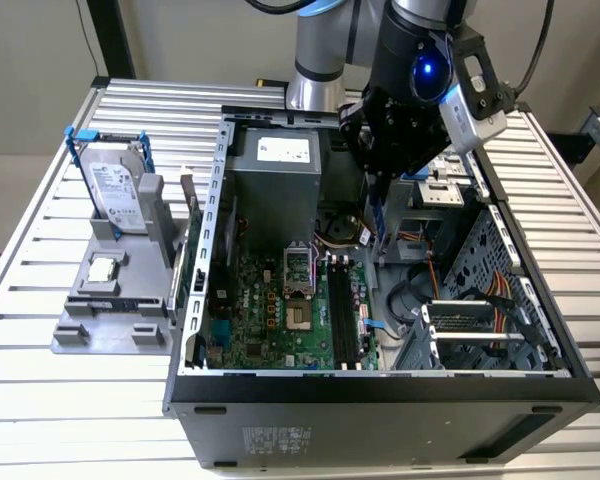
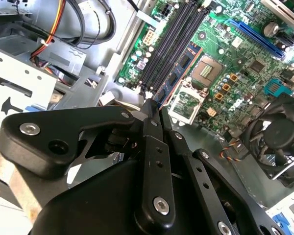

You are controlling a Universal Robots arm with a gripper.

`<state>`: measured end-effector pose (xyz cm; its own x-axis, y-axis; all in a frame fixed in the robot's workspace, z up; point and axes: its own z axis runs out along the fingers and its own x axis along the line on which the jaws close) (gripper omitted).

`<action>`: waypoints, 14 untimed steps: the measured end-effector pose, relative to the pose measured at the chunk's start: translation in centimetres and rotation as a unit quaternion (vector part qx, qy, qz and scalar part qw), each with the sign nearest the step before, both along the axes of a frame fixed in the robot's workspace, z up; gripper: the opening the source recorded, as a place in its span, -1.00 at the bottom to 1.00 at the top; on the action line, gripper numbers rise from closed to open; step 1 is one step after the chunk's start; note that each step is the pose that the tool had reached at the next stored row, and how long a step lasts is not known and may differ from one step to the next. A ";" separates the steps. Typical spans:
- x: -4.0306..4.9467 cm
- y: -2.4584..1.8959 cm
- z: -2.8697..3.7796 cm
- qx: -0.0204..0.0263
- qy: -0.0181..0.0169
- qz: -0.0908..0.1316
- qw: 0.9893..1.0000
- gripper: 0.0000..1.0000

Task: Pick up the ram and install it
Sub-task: 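Insert the ram into the slot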

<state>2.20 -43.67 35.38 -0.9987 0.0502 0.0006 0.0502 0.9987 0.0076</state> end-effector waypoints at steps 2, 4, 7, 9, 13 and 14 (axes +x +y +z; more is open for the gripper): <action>0.00 0.00 -0.08 0.000 0.000 0.000 1.000 -1.00; 0.00 0.00 -0.18 0.000 0.000 0.000 1.000 -1.00; 0.00 0.00 -0.27 0.000 0.000 0.000 1.000 -1.00; 0.00 0.00 -0.32 0.000 0.000 0.000 1.000 -1.00; 0.00 0.00 -0.50 0.000 0.000 0.000 1.000 -1.00; 0.00 0.00 -0.55 0.000 0.000 0.000 1.000 -1.00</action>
<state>2.20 -43.68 34.83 -0.9987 0.0502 0.0007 0.0502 0.9987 0.0075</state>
